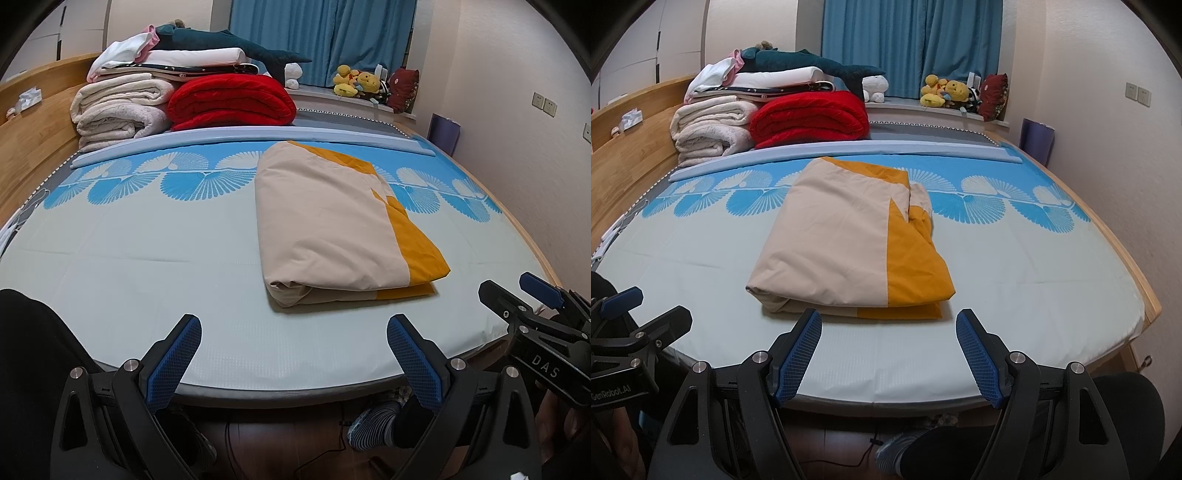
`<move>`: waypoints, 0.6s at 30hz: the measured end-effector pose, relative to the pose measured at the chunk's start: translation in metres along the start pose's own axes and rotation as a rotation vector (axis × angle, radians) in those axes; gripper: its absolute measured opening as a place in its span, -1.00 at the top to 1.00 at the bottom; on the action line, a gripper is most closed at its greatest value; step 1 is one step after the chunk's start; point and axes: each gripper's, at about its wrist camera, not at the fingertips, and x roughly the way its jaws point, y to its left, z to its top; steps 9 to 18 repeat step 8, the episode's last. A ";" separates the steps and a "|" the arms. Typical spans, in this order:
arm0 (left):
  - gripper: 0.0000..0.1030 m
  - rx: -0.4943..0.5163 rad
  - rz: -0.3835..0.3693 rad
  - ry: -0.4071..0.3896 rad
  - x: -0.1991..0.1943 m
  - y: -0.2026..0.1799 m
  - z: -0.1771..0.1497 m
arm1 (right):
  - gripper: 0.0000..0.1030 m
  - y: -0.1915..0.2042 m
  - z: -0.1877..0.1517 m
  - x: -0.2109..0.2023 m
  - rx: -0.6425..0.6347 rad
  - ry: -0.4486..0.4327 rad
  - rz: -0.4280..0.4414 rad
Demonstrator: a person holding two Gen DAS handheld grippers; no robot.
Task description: Fold large clothes
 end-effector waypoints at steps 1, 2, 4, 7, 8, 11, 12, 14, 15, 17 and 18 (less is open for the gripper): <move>-0.95 0.001 0.000 0.000 0.000 0.000 0.000 | -0.47 0.000 0.000 0.000 0.001 0.000 0.000; -0.95 -0.001 0.000 -0.001 0.000 0.000 0.000 | -0.47 0.000 0.000 0.000 0.001 0.001 0.000; -0.95 -0.002 0.000 -0.002 0.000 -0.001 0.000 | -0.47 0.000 0.000 0.000 0.001 0.001 0.000; -0.95 -0.001 0.000 0.002 0.001 -0.001 0.000 | -0.47 -0.001 0.000 0.000 -0.001 0.001 0.001; -0.95 0.000 0.000 0.003 0.001 -0.002 0.000 | -0.47 -0.001 0.000 0.000 -0.001 0.001 0.001; -0.95 0.000 0.000 0.003 0.001 -0.002 0.000 | -0.47 -0.001 0.000 0.000 -0.001 0.001 0.001; -0.95 0.000 0.000 0.003 0.001 -0.002 0.000 | -0.47 -0.001 0.000 0.000 -0.001 0.001 0.001; -0.95 0.000 0.000 0.003 0.001 -0.002 0.000 | -0.47 -0.001 0.000 0.000 -0.001 0.001 0.001; -0.95 0.000 0.000 0.003 0.001 -0.002 0.000 | -0.47 -0.001 0.000 0.000 -0.001 0.001 0.001; -0.95 0.000 0.000 0.003 0.001 -0.002 0.000 | -0.47 -0.001 0.000 0.000 -0.001 0.001 0.001; -0.95 0.000 0.000 0.003 0.001 -0.002 0.000 | -0.47 -0.001 0.000 0.000 -0.001 0.001 0.001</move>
